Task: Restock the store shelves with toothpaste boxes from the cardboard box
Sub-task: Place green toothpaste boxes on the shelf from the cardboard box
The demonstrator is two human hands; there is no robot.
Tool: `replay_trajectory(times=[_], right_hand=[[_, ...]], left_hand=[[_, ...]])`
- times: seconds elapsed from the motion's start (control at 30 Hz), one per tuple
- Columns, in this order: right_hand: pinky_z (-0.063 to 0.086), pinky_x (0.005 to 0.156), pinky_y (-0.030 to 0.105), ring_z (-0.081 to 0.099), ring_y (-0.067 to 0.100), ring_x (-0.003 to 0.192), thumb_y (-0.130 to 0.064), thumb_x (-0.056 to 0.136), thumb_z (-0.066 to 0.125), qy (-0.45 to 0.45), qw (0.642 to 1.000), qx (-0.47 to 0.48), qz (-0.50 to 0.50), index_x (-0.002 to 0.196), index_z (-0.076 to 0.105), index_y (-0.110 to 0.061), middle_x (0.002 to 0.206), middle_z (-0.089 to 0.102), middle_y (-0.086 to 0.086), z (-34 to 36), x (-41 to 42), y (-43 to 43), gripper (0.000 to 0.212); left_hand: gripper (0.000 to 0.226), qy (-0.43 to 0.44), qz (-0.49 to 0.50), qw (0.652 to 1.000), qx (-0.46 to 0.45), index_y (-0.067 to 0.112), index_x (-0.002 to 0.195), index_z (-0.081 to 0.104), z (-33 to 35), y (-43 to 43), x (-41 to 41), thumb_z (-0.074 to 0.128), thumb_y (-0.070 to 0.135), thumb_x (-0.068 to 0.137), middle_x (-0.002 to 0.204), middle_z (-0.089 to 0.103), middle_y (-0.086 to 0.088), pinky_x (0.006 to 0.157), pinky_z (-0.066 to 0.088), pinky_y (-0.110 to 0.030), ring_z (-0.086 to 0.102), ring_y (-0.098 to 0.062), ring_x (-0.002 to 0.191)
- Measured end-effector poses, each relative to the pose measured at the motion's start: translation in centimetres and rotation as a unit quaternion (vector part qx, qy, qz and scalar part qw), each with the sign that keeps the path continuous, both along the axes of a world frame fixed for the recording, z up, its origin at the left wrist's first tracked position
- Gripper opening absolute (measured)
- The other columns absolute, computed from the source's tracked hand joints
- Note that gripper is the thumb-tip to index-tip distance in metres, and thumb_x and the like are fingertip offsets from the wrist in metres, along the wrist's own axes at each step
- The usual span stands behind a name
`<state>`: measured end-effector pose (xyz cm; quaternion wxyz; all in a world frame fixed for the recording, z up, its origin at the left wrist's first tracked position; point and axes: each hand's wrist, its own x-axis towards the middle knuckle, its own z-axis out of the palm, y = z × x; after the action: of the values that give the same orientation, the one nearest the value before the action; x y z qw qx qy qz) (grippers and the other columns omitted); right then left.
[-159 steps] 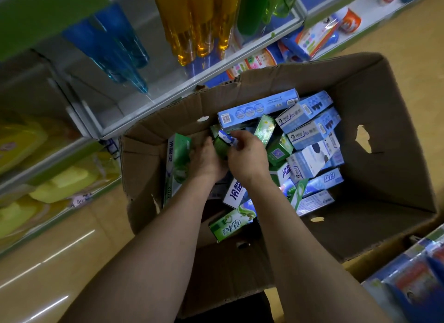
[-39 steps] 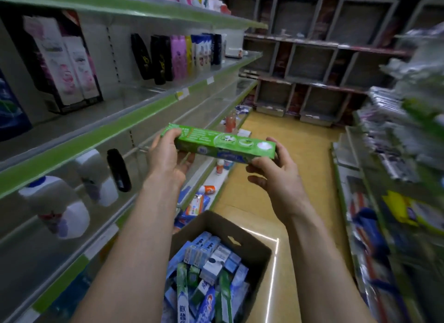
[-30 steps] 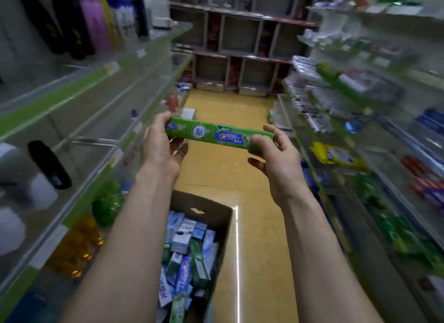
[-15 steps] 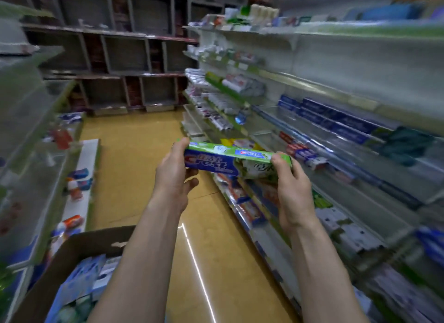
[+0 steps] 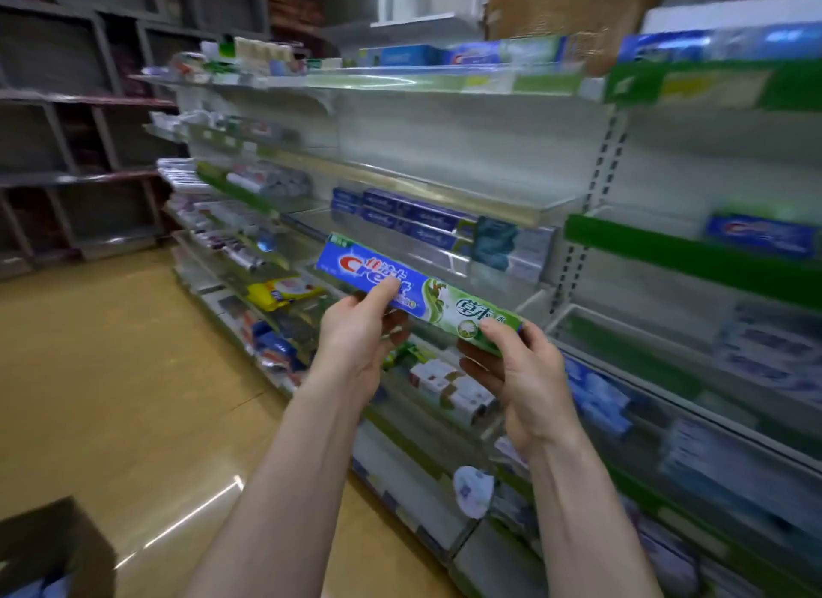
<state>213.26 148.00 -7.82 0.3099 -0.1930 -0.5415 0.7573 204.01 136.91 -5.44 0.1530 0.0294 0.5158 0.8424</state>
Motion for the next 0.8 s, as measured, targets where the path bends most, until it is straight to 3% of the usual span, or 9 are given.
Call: replay_trajectory(times=[0.17, 0.23, 0.33, 0.37, 0.43, 0.53, 0.67, 0.8], right_hand=[[0.054, 0.063, 0.024, 0.066, 0.017, 0.084, -0.014, 0.09, 0.062, 0.024, 0.996, 0.01, -0.08, 0.115, 0.061, -0.012, 0.096, 0.07, 0.004, 0.7, 5.5, 6.2, 0.025], [0.055, 0.067, 0.027, 0.066, 0.013, 0.08, -0.011, 0.09, 0.063, 0.041, 0.991, 0.02, -0.127, 0.116, 0.059, -0.017, 0.097, 0.068, 0.001, 0.8, 7.5, 8.5, 0.027], [0.053, 0.061, 0.024, 0.066, 0.005, 0.071, -0.012, 0.091, 0.062, 0.042, 0.982, 0.055, -0.177, 0.121, 0.052, -0.025, 0.095, 0.064, -0.004, 0.9, 10.0, 10.9, 0.034], [0.053, 0.061, 0.025, 0.067, 0.007, 0.074, -0.014, 0.091, 0.062, 0.038, 0.979, 0.069, -0.187, 0.123, 0.05, -0.027, 0.098, 0.064, -0.003, 0.9, 10.6, 11.6, 0.036], [0.057, 0.076, 0.037, 0.067, 0.018, 0.09, -0.017, 0.091, 0.063, 0.025, 0.971, 0.098, -0.219, 0.123, 0.05, -0.032, 0.109, 0.062, 0.002, 0.8, 11.4, 13.1, 0.037], [0.05, 0.095, 0.05, 0.06, 0.025, 0.11, -0.023, 0.091, 0.064, 0.009, 0.958, 0.12, -0.261, 0.122, 0.05, -0.038, 0.123, 0.057, 0.001, 1.3, 12.2, 15.0, 0.038], [0.055, 0.086, 0.044, 0.061, 0.013, 0.095, -0.021, 0.092, 0.061, 0.007, 0.942, 0.147, -0.303, 0.131, 0.047, -0.032, 0.118, 0.058, 0.0, 3.1, 12.7, 17.9, 0.042], [0.056, 0.086, 0.04, 0.065, 0.014, 0.098, -0.021, 0.091, 0.062, -0.006, 0.927, 0.17, -0.334, 0.126, 0.047, -0.036, 0.117, 0.061, -0.004, 5.6, 12.1, 21.3, 0.041]], left_hand=[[0.015, -0.004, -0.09, 0.996, 0.009, 0.011, 0.102, 0.058, 1.2, 7.1, 4.4, 0.063, 0.015, 0.088, 0.082, 0.067, -0.007, 0.059, 0.047, -0.029, 0.062, -0.018, 0.071], [0.02, -0.012, -0.089, 0.996, 0.025, 0.013, 0.107, 0.055, 1.2, 9.4, 5.7, 0.063, 0.014, 0.088, 0.083, 0.066, -0.007, 0.056, 0.047, -0.028, 0.062, -0.017, 0.069], [0.033, 0.002, -0.08, 0.996, 0.043, 0.019, 0.117, 0.05, 0.9, 12.3, 6.7, 0.064, 0.012, 0.088, 0.098, 0.065, -0.01, 0.06, 0.047, -0.029, 0.061, -0.016, 0.07], [0.044, 0.011, -0.079, 0.996, 0.044, 0.02, 0.126, 0.046, 0.9, 13.1, 6.9, 0.065, 0.011, 0.087, 0.103, 0.065, -0.011, 0.062, 0.048, -0.031, 0.062, -0.016, 0.072], [0.06, 0.029, -0.091, 0.995, 0.042, 0.023, 0.138, 0.039, 1.0, 14.9, 7.2, 0.066, 0.011, 0.086, 0.107, 0.066, -0.011, 0.068, 0.05, -0.034, 0.064, -0.017, 0.075], [0.057, 0.043, -0.127, 0.99, 0.051, 0.018, 0.138, 0.041, 1.5, 17.7, 7.4, 0.065, 0.01, 0.086, 0.094, 0.067, -0.006, 0.07, 0.049, -0.032, 0.064, -0.016, 0.074], [0.045, 0.066, -0.166, 0.982, 0.053, 0.012, 0.13, 0.049, 3.1, 22.0, 6.4, 0.063, 0.009, 0.087, 0.099, 0.065, -0.008, 0.068, 0.049, -0.03, 0.063, -0.018, 0.08], [0.04, 0.085, -0.197, 0.976, 0.044, 0.009, 0.125, 0.053, 5.1, 26.2, 4.3, 0.064, 0.01, 0.087, 0.102, 0.062, -0.011, 0.067, 0.05, -0.032, 0.058, -0.022, 0.084]])
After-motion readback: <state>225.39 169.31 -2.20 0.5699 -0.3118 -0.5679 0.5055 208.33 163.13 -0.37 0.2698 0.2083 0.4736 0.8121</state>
